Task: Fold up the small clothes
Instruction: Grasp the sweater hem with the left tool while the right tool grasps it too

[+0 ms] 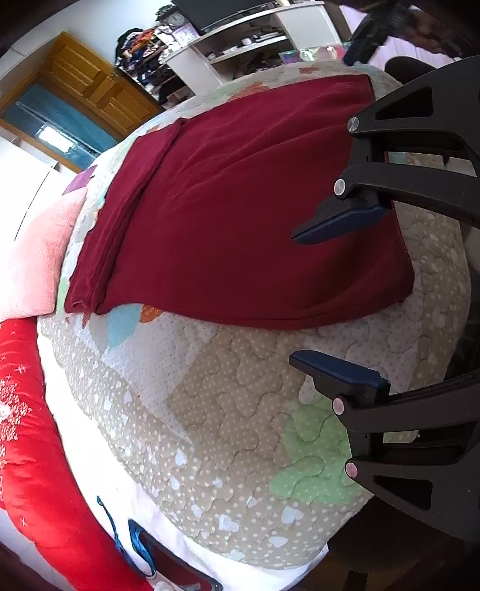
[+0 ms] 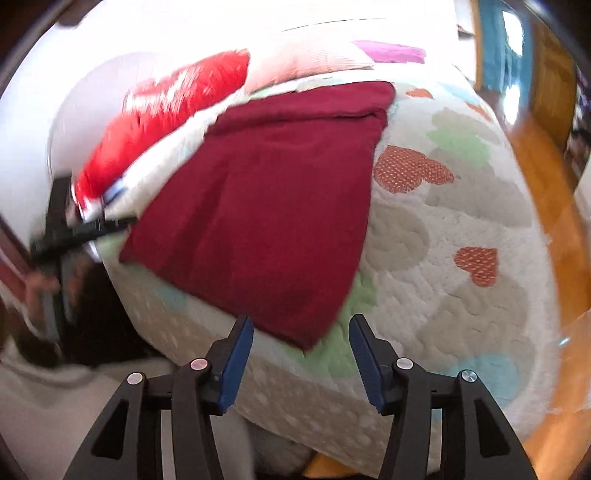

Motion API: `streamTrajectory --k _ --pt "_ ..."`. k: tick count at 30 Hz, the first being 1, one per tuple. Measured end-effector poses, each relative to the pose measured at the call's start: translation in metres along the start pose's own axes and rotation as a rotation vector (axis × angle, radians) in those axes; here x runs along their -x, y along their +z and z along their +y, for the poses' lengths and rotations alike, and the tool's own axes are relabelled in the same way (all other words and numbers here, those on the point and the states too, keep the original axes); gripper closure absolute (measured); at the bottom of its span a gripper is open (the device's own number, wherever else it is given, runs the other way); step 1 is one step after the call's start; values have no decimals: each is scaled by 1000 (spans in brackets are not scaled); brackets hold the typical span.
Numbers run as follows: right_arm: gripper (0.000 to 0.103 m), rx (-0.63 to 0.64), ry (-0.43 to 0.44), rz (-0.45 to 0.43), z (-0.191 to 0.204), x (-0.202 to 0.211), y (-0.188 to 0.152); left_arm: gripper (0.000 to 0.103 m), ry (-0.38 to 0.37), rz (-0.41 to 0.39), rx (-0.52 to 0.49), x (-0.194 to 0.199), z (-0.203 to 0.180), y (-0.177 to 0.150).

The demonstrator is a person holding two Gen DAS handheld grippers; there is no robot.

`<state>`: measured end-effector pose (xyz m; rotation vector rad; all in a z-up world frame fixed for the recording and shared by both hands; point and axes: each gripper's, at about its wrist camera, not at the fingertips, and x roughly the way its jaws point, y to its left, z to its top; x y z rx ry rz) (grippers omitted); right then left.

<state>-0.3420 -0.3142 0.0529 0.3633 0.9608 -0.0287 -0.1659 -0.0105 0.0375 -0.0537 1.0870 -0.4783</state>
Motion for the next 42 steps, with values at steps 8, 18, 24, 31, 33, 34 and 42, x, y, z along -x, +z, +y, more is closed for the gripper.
streamTrajectory --k 8,18,24,31,33,34,42 --pt "50 -214 208 -14 -32 -46 -2 33 16 42 -23 -15 -6 -10" --pt "82 -220 456 -49 -30 -70 7 91 -72 113 -92 -22 -26 -9" --pt "86 -228 667 -181 -28 -54 37 92 -228 63 -41 1 -23 35" --pt "87 -190 627 -333 -44 -38 134 92 -257 -88 -55 -1 -38 138" --pt "87 -198 602 -365 -51 -42 168 92 -240 -114 -61 -11 -43 173" --pt "87 -205 581 -387 -55 -47 190 92 -227 -120 -60 -18 -45 187" --pt "84 -373 439 -337 -110 -143 298 92 -97 -85 73 -129 -35 286"
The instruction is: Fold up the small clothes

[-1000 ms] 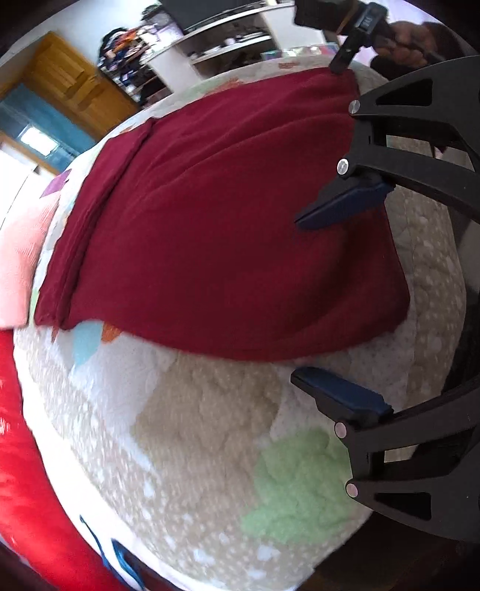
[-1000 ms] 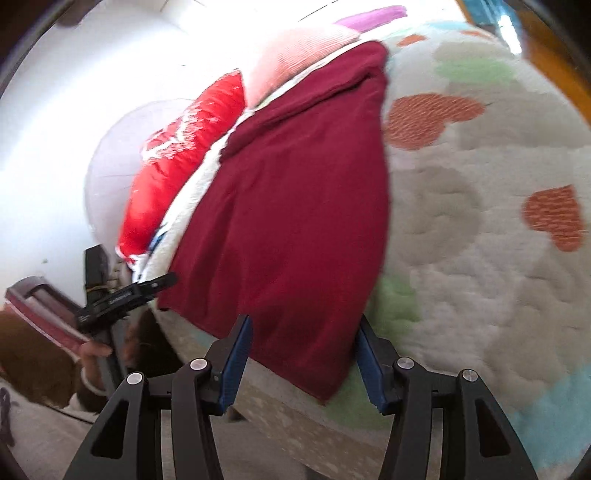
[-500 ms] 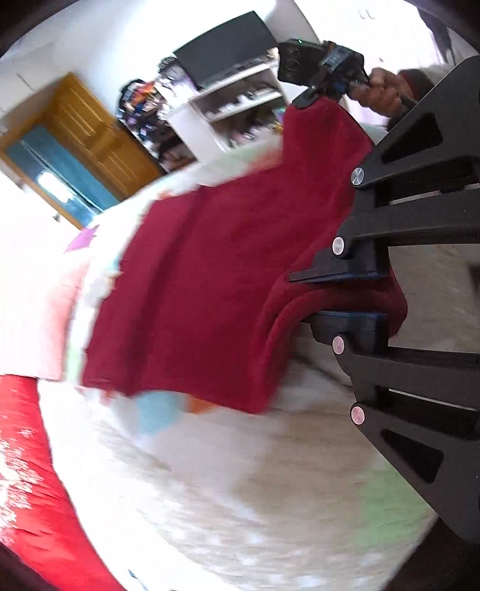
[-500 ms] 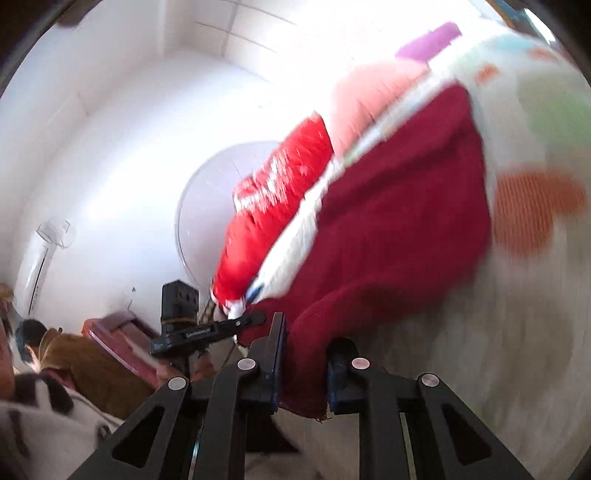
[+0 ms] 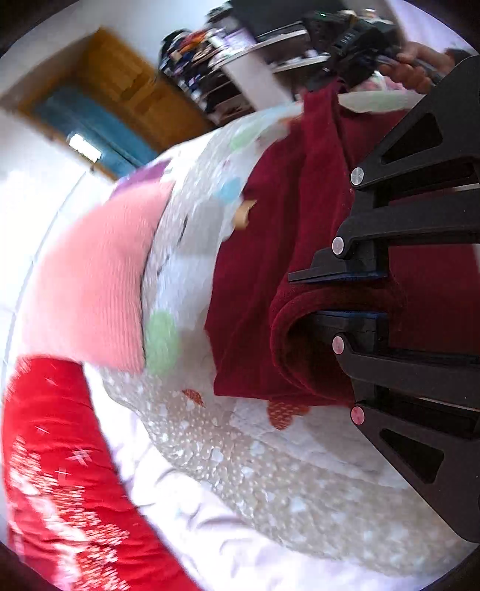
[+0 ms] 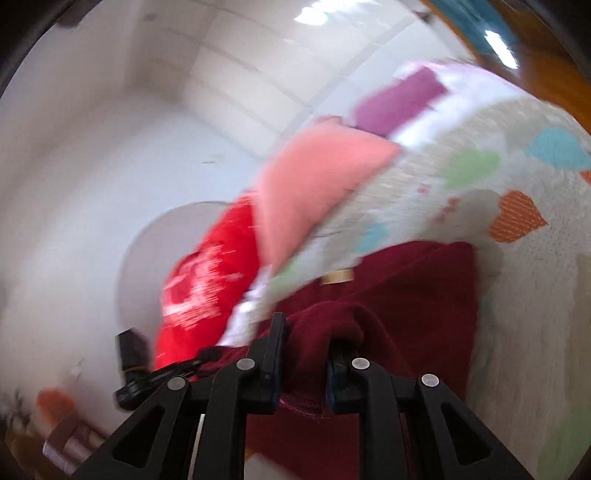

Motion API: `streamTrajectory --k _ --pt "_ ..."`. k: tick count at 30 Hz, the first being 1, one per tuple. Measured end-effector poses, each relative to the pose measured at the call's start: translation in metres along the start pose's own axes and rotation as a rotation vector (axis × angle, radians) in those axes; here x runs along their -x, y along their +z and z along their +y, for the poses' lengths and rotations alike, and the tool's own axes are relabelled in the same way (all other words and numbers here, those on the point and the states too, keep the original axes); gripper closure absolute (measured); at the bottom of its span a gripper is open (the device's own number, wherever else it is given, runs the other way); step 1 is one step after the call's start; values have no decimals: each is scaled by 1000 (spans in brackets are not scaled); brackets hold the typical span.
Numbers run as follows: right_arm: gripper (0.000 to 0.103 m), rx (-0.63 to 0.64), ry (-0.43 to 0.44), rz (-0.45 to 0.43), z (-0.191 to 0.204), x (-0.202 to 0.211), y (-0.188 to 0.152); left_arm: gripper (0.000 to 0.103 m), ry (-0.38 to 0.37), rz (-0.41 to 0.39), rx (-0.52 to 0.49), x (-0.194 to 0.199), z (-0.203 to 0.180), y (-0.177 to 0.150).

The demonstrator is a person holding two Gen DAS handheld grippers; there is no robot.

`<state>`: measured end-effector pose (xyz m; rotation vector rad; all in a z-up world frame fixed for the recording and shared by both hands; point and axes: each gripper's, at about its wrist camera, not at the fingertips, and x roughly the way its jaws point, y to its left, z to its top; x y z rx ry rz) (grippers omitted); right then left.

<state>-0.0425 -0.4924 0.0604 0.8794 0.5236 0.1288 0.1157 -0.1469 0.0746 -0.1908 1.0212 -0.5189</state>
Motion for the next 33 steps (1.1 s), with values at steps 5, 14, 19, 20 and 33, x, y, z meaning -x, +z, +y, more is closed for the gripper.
streamTrajectory --k 5,14,19,20,33 --pt "79 -77 -53 -30 -24 -23 28 88 -60 -2 -14 -14 1 27" --pt "39 -13 -125 -119 -13 36 39 34 -8 -76 1 16 17 46" --pt "39 218 -266 -2 16 -2 29 34 43 -49 -62 3 6 38" --pt "39 237 -292 13 16 -11 28 34 54 -35 -60 -3 5 38" --pt "97 201 -594 29 -31 -88 46 33 286 -2 -21 -89 28 39"
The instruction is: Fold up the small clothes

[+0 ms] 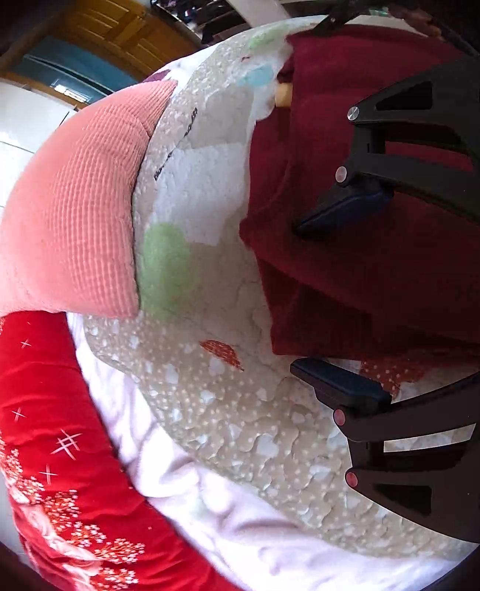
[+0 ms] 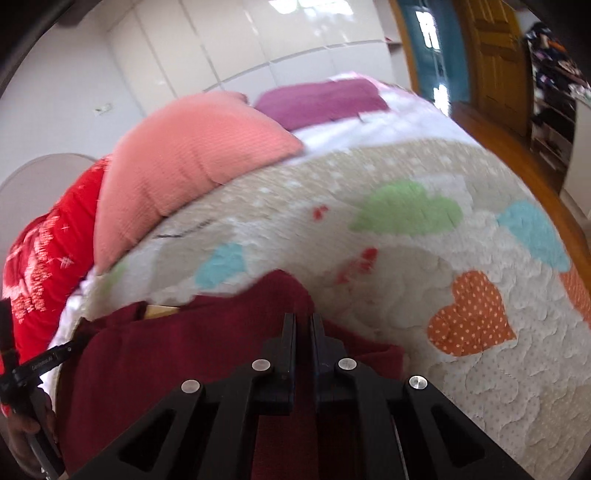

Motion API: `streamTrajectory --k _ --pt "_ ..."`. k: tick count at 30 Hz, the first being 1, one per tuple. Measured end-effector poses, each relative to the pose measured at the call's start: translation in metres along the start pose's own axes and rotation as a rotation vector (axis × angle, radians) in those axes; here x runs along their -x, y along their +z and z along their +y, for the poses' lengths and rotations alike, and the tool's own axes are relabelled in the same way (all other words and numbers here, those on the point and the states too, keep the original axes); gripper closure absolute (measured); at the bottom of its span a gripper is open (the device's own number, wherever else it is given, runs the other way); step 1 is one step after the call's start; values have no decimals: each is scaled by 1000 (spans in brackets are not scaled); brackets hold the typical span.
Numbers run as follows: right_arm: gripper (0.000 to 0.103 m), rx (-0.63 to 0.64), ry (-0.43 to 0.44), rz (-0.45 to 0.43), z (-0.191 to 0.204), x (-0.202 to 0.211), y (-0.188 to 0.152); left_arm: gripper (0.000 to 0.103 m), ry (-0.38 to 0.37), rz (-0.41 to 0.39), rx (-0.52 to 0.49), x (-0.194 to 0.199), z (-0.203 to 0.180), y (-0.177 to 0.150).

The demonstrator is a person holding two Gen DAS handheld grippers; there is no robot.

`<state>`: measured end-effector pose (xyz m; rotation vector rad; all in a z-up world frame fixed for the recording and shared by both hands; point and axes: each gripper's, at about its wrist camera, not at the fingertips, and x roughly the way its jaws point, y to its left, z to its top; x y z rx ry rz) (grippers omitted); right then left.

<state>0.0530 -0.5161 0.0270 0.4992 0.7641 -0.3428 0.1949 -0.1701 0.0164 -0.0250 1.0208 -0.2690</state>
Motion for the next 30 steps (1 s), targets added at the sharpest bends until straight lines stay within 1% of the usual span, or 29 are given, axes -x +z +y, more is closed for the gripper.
streamTrajectory --k 2,5,6,7,9,10,12,14,16,17,18,19,20,23,25,28,30 --pt "97 -35 14 -13 -6 10 -1 33 -15 -13 6 4 3 -1" --pt "89 -20 -13 -30 -3 37 -4 33 -36 -38 25 24 6 -4" --pt "87 -10 3 -41 0 47 -5 33 -56 -52 28 32 7 -5" --pt "86 8 39 -50 6 58 -7 33 -70 -67 26 39 6 -7" --pt "82 68 91 -47 21 72 -12 33 -75 -84 10 47 2 -9" --pt "82 94 101 -40 27 73 -14 33 -67 -82 -1 46 0 -10" --pt "82 143 121 -12 40 67 -17 33 -28 -67 -13 39 -6 -11" --pt "82 147 92 13 43 48 -17 33 -4 -33 8 22 -6 -9" --pt "82 111 41 30 34 27 -13 32 9 6 38 4 -2 -8" --pt "82 98 -4 38 27 14 -11 30 6 11 46 -1 -1 -7" --pt "82 73 -28 45 18 4 -9 27 6 7 51 -3 -1 -6" --pt "82 18 -7 54 8 -5 -9 26 9 2 52 -3 -1 -5" --pt "82 -3 6 55 4 -5 -8 26 8 2 49 -2 -1 -4" --pt "82 51 -13 45 15 13 -7 26 -5 -7 50 9 3 -7" --pt "81 80 2 47 23 36 -16 26 -11 -18 48 19 5 -11" --pt "76 142 -3 42 35 68 -40 26 -1 -53 16 39 5 -21" --pt "69 153 12 43 38 82 -56 26 5 -76 -16 54 3 -30"
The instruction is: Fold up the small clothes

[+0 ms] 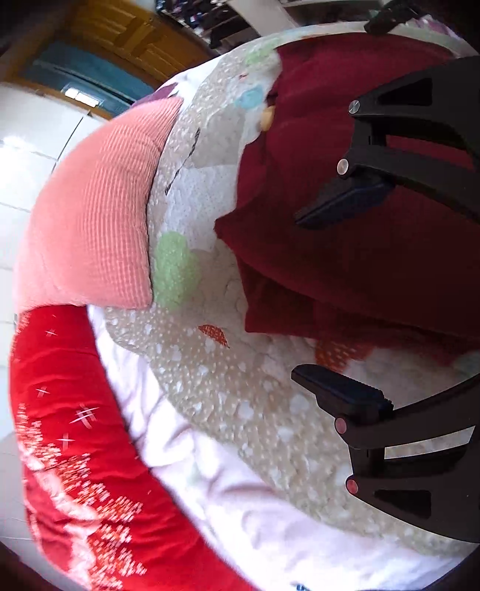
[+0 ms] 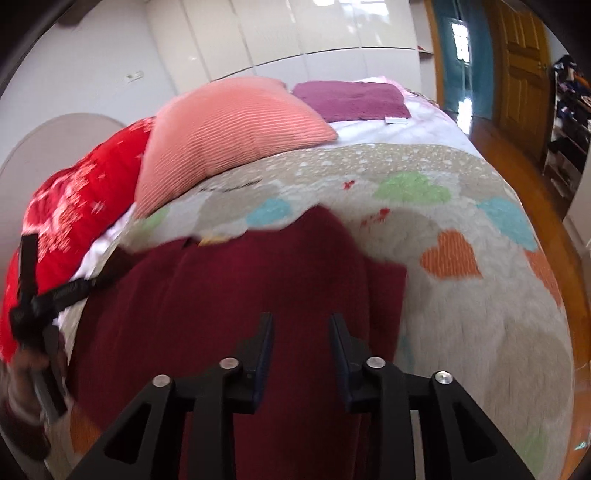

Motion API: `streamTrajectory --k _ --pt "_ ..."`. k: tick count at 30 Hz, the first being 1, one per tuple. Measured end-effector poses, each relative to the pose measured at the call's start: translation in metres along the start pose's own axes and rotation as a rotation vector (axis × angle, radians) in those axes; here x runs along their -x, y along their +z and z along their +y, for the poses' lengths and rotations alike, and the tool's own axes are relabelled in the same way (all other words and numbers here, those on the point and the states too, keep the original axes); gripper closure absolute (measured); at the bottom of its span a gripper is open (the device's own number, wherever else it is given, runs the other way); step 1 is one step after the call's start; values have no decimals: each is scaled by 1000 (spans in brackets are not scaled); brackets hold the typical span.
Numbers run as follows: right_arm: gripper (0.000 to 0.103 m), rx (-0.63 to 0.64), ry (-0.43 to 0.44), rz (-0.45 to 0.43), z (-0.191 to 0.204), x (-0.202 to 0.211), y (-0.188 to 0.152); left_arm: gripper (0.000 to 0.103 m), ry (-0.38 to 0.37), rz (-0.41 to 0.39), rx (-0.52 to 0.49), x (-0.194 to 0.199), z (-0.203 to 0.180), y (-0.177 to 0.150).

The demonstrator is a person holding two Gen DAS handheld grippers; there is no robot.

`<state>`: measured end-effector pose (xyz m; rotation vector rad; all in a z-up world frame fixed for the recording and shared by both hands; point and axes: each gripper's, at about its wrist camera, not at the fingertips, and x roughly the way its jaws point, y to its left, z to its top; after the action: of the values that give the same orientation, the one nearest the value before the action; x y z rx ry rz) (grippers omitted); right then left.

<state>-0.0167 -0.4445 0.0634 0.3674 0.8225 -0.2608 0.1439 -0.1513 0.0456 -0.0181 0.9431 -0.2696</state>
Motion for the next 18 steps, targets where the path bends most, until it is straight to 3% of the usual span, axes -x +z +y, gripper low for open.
streamTrajectory --k 4,8,13,18 --pt "64 18 -33 67 -1 -10 -32 26 13 -26 -46 27 -4 -16" --pt "64 34 -60 89 5 -11 -31 26 17 -54 -80 52 -7 -32" --pt "63 49 23 53 32 13 -26 26 6 -35 -80 65 1 -54" --pt "63 48 150 58 71 0 -23 26 31 -27 -39 64 31 -81"
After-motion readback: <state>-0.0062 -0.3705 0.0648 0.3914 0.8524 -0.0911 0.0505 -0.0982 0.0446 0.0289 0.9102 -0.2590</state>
